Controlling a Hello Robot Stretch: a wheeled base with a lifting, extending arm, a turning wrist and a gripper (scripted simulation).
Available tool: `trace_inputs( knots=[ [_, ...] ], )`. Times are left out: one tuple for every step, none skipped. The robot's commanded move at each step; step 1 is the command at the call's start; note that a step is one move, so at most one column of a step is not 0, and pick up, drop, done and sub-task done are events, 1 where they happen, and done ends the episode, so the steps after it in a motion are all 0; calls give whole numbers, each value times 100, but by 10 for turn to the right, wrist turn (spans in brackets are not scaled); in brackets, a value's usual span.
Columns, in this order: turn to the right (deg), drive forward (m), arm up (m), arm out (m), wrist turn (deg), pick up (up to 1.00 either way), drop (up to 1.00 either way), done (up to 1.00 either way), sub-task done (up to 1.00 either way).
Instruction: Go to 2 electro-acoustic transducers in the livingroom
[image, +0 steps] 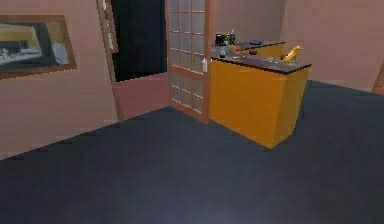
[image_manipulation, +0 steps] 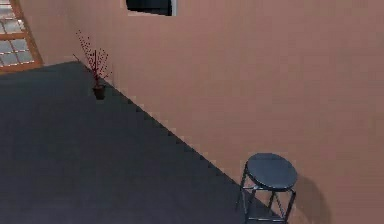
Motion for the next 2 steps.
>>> trace_inputs(
  knots=[
    [-120, 0, 0, 0, 0, 0, 0, 0, 0],
    [0, 100, 0, 0, 0, 0, 0, 0, 0]
  ],
)
